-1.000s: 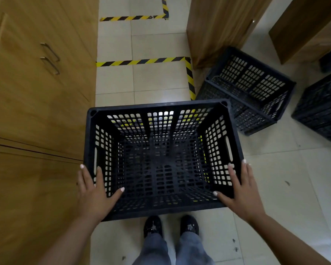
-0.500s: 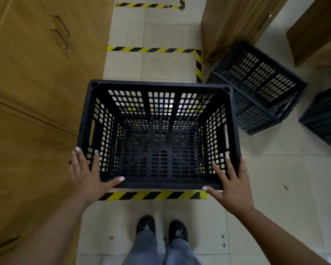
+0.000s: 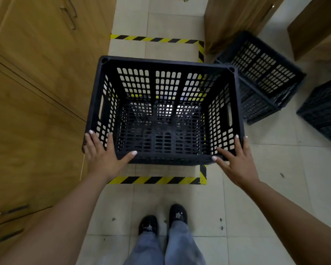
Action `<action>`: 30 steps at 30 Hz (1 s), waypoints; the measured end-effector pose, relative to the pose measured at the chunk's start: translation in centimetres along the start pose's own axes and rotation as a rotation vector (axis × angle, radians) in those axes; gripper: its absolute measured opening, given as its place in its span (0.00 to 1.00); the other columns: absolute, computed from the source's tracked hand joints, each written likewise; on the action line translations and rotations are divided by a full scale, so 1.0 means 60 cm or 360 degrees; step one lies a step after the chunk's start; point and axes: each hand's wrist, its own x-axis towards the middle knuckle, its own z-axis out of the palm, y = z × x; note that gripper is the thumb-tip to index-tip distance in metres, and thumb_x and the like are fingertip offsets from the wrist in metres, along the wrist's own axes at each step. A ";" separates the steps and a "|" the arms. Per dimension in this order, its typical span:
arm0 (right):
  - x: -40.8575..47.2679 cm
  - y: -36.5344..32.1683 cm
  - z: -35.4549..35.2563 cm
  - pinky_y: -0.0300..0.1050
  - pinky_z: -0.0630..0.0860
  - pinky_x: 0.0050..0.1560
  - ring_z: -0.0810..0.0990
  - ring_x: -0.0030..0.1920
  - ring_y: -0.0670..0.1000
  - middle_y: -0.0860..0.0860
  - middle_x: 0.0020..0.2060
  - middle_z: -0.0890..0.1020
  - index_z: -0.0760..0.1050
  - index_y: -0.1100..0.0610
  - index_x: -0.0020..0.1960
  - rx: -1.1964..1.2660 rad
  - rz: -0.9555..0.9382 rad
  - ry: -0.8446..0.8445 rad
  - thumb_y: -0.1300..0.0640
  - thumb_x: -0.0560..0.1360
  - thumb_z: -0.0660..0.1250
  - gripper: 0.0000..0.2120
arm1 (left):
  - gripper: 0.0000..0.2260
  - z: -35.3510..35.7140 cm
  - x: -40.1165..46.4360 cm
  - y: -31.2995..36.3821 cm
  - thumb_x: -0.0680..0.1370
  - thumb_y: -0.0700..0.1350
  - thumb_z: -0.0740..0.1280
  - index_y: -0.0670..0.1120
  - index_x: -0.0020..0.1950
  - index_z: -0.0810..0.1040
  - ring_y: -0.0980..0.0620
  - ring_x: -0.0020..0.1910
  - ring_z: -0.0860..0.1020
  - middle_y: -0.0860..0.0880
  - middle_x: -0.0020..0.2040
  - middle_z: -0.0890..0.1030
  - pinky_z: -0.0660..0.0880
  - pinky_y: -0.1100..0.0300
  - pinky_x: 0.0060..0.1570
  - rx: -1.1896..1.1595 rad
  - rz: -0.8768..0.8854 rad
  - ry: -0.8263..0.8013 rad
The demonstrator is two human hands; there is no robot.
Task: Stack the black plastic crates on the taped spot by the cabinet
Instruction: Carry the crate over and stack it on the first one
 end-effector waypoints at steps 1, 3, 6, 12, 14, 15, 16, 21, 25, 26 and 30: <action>0.001 -0.001 -0.004 0.56 0.44 0.75 0.34 0.76 0.55 0.56 0.78 0.46 0.70 0.41 0.69 0.0007 0.0007 -0.0019 0.23 0.67 0.39 0.42 | 0.52 0.000 0.000 0.000 0.64 0.79 0.43 0.49 0.78 0.38 0.39 0.72 0.26 0.36 0.74 0.29 0.35 0.42 0.72 0.0001 0.0005 0.0003; -0.001 -0.001 -0.008 0.57 0.42 0.75 0.33 0.76 0.56 0.56 0.78 0.46 0.69 0.41 0.69 -0.0045 -0.0007 -0.0078 0.23 0.68 0.45 0.38 | 0.52 0.002 -0.001 0.001 0.64 0.79 0.42 0.48 0.78 0.38 0.39 0.72 0.26 0.36 0.74 0.29 0.35 0.42 0.72 0.0015 0.0011 0.0002; -0.004 -0.003 -0.009 0.59 0.42 0.74 0.34 0.76 0.60 0.56 0.78 0.49 0.70 0.43 0.69 -0.0177 -0.0088 -0.0096 0.23 0.68 0.45 0.39 | 0.53 0.002 -0.001 0.000 0.63 0.80 0.41 0.48 0.78 0.38 0.39 0.73 0.27 0.36 0.75 0.30 0.35 0.42 0.72 0.0003 0.0002 0.0006; -0.004 -0.002 0.003 0.61 0.40 0.73 0.33 0.75 0.61 0.58 0.77 0.55 0.73 0.47 0.65 -0.0169 -0.0123 -0.0060 0.24 0.67 0.42 0.41 | 0.51 0.007 0.000 -0.003 0.65 0.79 0.43 0.50 0.78 0.38 0.40 0.72 0.26 0.37 0.75 0.31 0.34 0.42 0.72 -0.0040 0.0032 0.0038; -0.002 0.008 0.015 0.65 0.43 0.72 0.35 0.75 0.63 0.59 0.76 0.57 0.70 0.48 0.69 -0.0231 -0.0186 -0.0031 0.26 0.68 0.47 0.39 | 0.50 0.009 0.002 -0.003 0.65 0.79 0.44 0.51 0.78 0.39 0.40 0.72 0.26 0.37 0.76 0.31 0.34 0.42 0.71 -0.0053 0.0038 0.0057; 0.001 0.013 0.020 0.68 0.47 0.71 0.37 0.75 0.65 0.60 0.76 0.59 0.69 0.49 0.69 -0.0278 -0.0223 -0.0014 0.28 0.68 0.50 0.38 | 0.50 0.008 0.005 -0.002 0.65 0.79 0.44 0.52 0.78 0.39 0.40 0.72 0.26 0.37 0.76 0.32 0.34 0.42 0.71 -0.0053 0.0037 0.0061; 0.004 0.016 0.024 0.69 0.50 0.70 0.39 0.75 0.66 0.61 0.75 0.59 0.68 0.50 0.70 -0.0316 -0.0244 0.0001 0.30 0.68 0.52 0.38 | 0.50 0.006 0.007 -0.002 0.65 0.79 0.44 0.52 0.78 0.39 0.40 0.72 0.26 0.38 0.76 0.32 0.33 0.43 0.71 -0.0049 0.0034 0.0054; 0.012 0.008 0.022 0.65 0.44 0.72 0.33 0.74 0.64 0.59 0.77 0.52 0.58 0.47 0.76 -0.0379 -0.0171 -0.0050 0.29 0.67 0.49 0.41 | 0.51 -0.005 0.014 -0.002 0.63 0.80 0.41 0.52 0.78 0.36 0.40 0.72 0.25 0.38 0.75 0.31 0.34 0.42 0.72 -0.0021 0.0036 -0.0028; 0.006 0.004 0.022 0.63 0.39 0.72 0.29 0.74 0.63 0.58 0.78 0.49 0.52 0.46 0.77 -0.0375 -0.0135 -0.0071 0.26 0.66 0.46 0.44 | 0.50 -0.005 0.012 -0.001 0.63 0.80 0.41 0.52 0.78 0.37 0.40 0.72 0.25 0.38 0.76 0.31 0.34 0.43 0.72 0.0003 0.0017 -0.0040; 0.008 0.004 0.022 0.63 0.39 0.72 0.30 0.74 0.63 0.58 0.78 0.50 0.53 0.46 0.77 -0.0358 -0.0136 -0.0071 0.27 0.66 0.47 0.43 | 0.50 -0.006 0.014 -0.001 0.63 0.80 0.42 0.52 0.78 0.37 0.40 0.72 0.25 0.39 0.76 0.31 0.34 0.43 0.72 -0.0001 0.0012 -0.0043; 0.015 0.000 0.018 0.63 0.39 0.72 0.31 0.74 0.63 0.59 0.77 0.52 0.56 0.47 0.76 -0.0345 -0.0130 -0.0076 0.27 0.66 0.48 0.43 | 0.50 -0.008 0.025 0.000 0.63 0.80 0.41 0.53 0.78 0.37 0.40 0.71 0.24 0.39 0.76 0.31 0.34 0.42 0.72 0.0030 0.0008 -0.0056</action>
